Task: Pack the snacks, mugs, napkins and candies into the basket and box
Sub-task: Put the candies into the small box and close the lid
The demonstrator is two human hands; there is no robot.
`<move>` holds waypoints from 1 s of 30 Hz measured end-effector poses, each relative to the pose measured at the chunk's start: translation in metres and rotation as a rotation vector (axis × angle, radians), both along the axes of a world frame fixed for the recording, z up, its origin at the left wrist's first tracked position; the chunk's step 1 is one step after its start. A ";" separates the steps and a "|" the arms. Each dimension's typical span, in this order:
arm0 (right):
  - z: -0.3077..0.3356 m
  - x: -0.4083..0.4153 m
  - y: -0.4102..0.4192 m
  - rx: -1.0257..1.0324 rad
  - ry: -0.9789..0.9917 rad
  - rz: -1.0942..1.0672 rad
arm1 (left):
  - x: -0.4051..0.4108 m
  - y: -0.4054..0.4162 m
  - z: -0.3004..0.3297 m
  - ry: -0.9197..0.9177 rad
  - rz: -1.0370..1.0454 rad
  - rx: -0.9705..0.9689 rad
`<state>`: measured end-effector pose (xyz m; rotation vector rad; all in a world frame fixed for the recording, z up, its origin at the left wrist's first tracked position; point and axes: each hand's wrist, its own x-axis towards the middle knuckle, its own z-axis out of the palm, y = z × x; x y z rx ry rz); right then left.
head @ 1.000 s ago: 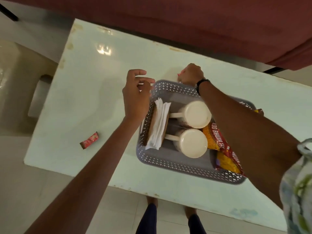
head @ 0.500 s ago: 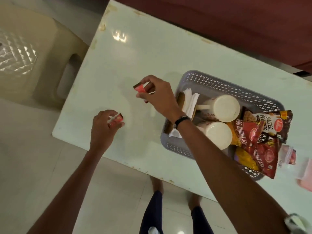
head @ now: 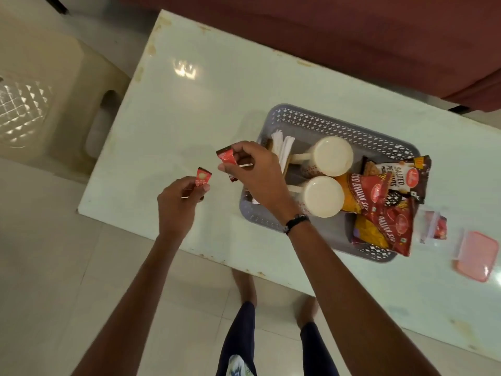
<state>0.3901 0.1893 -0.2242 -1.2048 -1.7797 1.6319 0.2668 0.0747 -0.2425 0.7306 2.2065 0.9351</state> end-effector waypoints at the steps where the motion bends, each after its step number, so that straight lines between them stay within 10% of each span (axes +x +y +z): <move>1: 0.005 0.014 -0.001 0.028 -0.001 -0.033 | 0.017 0.006 0.012 -0.008 -0.015 0.061; 10: 0.036 0.203 -0.001 0.137 -0.160 -0.445 | 0.208 0.065 0.072 -0.164 -0.194 0.271; 18: 0.014 0.387 -0.024 -0.168 -0.205 -0.864 | 0.386 0.088 0.059 -0.285 -0.343 0.127; 30: -0.006 0.448 -0.012 -0.133 -0.212 -0.824 | 0.441 0.097 0.004 -0.278 -0.251 -0.093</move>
